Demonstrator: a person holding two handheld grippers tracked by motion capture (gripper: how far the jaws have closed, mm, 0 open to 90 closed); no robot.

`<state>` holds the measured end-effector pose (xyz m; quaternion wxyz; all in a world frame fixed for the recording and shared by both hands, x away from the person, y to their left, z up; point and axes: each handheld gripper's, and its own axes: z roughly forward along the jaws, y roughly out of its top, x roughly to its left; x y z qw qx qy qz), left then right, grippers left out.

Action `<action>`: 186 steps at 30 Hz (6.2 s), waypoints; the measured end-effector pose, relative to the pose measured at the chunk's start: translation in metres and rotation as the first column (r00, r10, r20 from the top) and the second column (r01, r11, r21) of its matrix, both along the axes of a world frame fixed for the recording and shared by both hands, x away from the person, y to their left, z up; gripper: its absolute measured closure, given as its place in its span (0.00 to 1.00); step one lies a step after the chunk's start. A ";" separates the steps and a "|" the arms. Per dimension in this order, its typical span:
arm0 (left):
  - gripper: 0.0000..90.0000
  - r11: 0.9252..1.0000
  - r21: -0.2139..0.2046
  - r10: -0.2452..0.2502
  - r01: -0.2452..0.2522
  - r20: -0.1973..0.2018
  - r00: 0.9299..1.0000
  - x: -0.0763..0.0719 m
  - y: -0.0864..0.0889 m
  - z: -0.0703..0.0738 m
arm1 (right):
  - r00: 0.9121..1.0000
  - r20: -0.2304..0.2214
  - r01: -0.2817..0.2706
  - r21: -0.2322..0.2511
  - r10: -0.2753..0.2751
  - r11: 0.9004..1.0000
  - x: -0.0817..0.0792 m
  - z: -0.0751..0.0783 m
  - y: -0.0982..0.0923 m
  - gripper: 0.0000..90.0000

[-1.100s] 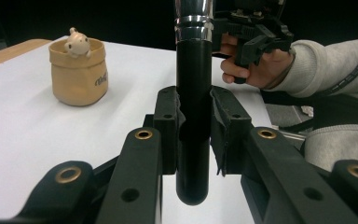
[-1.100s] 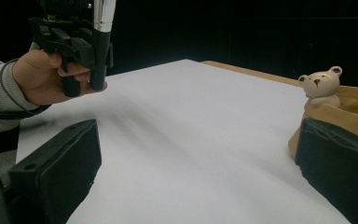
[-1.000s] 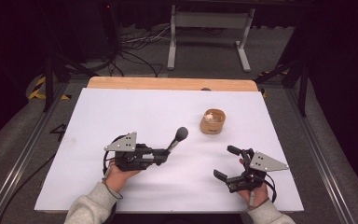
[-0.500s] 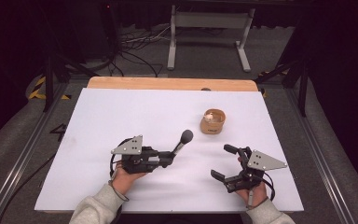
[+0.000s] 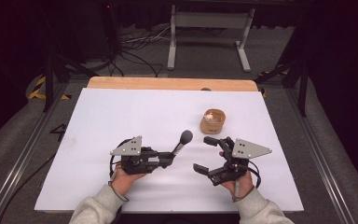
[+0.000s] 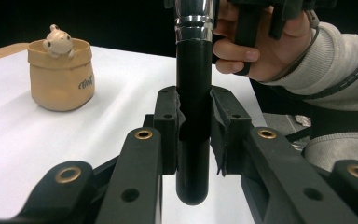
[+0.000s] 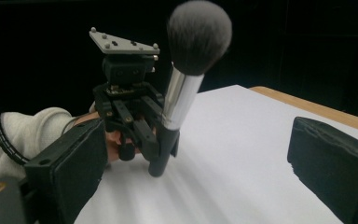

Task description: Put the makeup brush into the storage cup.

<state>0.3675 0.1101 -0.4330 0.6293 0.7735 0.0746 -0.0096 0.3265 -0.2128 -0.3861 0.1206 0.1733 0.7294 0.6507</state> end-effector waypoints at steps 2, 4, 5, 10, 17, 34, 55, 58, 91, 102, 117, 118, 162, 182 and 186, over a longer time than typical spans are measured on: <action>0.82 1.000 -0.003 -0.001 0.001 -0.002 1.000 0.000 0.000 0.000 | 1.000 0.000 -0.011 0.015 0.011 1.000 0.002 0.003 0.007 0.06; 0.82 1.000 -0.002 -0.002 0.002 0.000 1.000 0.000 -0.001 0.000 | 1.000 -0.005 -0.018 0.030 0.018 0.999 0.003 0.004 0.009 0.06; 0.83 1.000 0.001 -0.004 0.004 0.003 1.000 0.000 -0.001 0.000 | 1.000 -0.014 -0.022 0.044 0.022 0.999 0.004 0.004 0.012 0.06; 0.82 1.000 0.004 -0.004 0.004 -0.001 1.000 0.000 -0.001 0.000 | 0.999 -0.024 -0.033 0.044 0.034 0.999 0.010 0.006 0.022 0.08; 0.82 1.000 0.009 -0.005 0.005 0.003 1.000 0.000 -0.002 -0.001 | 0.999 -0.038 -0.027 0.051 0.029 0.998 0.014 0.011 0.031 0.14; 0.82 0.999 0.034 0.004 -0.004 0.012 1.000 0.000 -0.004 -0.003 | 0.994 -0.104 -0.025 0.052 0.030 0.998 0.022 0.014 0.039 0.53; 0.81 0.999 0.035 0.005 -0.006 0.023 1.000 -0.002 -0.004 -0.003 | 0.996 -0.086 -0.021 0.041 0.025 0.999 0.018 0.018 0.038 0.77; 0.69 0.999 0.034 0.013 -0.013 0.006 1.000 -0.001 -0.004 -0.002 | 0.997 -0.077 -0.020 0.036 0.022 0.999 0.017 0.020 0.039 0.77; 0.00 0.981 0.081 0.178 -0.177 -0.001 0.984 -0.006 0.017 0.009 | 0.990 0.024 0.137 -0.027 -0.137 0.990 0.049 0.070 0.006 0.77; 0.00 0.976 0.081 0.203 -0.201 -0.011 0.979 -0.007 0.031 0.014 | 0.977 0.046 0.210 -0.049 -0.208 0.976 0.067 0.083 -0.006 0.77; 0.00 0.964 0.089 0.255 -0.251 -0.030 0.967 -0.011 0.059 0.016 | 0.952 0.060 0.305 -0.086 -0.301 0.948 0.092 0.092 -0.019 0.77; 0.00 0.963 0.087 0.258 -0.254 -0.033 0.966 -0.011 0.060 0.016 | 0.950 0.060 0.312 -0.086 -0.308 0.946 0.093 0.092 -0.021 0.77; 0.00 0.919 0.110 0.377 -0.379 0.038 0.925 -0.016 0.094 0.006 | 0.861 0.072 0.508 -0.156 -0.503 0.847 0.127 0.072 -0.043 0.77; 0.00 0.916 0.019 0.398 -0.401 0.079 0.914 -0.020 0.100 0.007 | 0.860 0.035 0.505 -0.202 -0.509 0.839 0.136 0.044 -0.037 0.77; 0.00 0.915 0.008 0.402 -0.404 0.082 0.912 -0.020 0.102 0.007 | 0.861 0.037 0.503 -0.218 -0.507 0.837 0.136 0.040 -0.036 0.76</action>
